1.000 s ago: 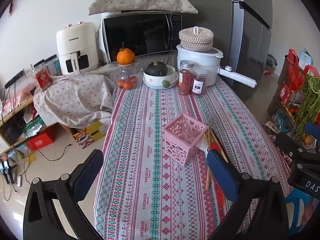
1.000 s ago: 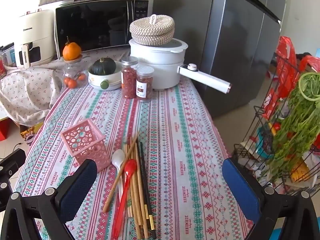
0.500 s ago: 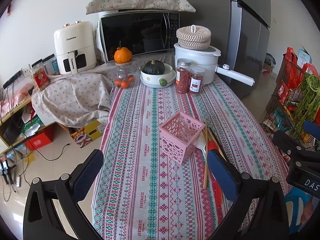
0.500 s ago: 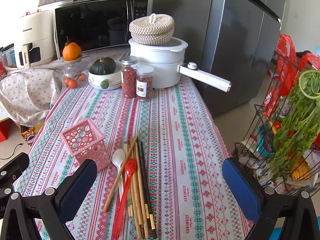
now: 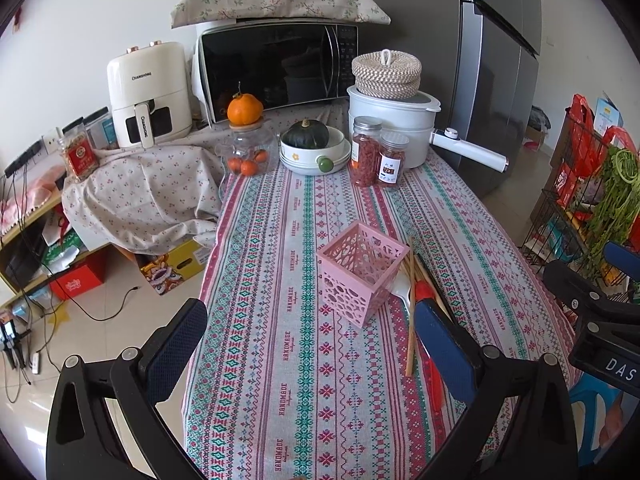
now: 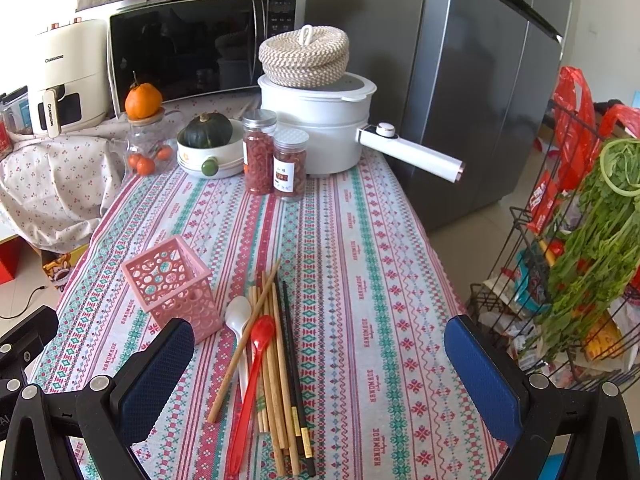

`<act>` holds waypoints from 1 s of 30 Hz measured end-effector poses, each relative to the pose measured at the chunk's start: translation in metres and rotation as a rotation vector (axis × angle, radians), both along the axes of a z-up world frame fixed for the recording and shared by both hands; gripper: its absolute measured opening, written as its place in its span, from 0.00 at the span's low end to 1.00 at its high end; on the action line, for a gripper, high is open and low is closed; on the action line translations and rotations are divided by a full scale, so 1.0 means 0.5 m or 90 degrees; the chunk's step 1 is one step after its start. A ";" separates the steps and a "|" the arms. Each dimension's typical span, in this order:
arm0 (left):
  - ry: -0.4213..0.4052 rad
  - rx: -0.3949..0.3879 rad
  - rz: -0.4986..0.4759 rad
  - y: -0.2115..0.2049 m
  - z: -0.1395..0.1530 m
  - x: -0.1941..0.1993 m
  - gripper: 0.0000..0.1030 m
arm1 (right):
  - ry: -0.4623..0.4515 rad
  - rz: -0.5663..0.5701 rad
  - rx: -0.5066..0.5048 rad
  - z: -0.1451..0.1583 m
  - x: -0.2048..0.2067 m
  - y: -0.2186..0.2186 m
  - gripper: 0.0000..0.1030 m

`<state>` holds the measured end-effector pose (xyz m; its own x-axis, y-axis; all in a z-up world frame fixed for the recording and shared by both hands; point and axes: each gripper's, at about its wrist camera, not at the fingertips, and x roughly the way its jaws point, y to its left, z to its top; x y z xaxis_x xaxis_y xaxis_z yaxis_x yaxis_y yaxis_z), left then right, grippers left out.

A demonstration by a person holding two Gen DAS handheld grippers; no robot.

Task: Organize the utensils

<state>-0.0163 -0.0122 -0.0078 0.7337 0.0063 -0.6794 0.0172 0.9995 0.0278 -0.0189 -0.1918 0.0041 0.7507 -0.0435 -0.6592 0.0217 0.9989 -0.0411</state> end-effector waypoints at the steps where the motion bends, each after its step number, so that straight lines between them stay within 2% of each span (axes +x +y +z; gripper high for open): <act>1: 0.000 0.000 0.000 0.000 -0.001 -0.001 1.00 | 0.000 0.000 0.000 0.000 0.000 -0.001 1.00; 30: 0.006 -0.002 -0.002 -0.001 -0.001 0.000 1.00 | 0.002 0.000 0.002 0.000 0.000 0.002 1.00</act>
<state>-0.0165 -0.0128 -0.0084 0.7277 0.0021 -0.6859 0.0198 0.9995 0.0241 -0.0188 -0.1909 0.0039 0.7490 -0.0410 -0.6613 0.0214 0.9991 -0.0377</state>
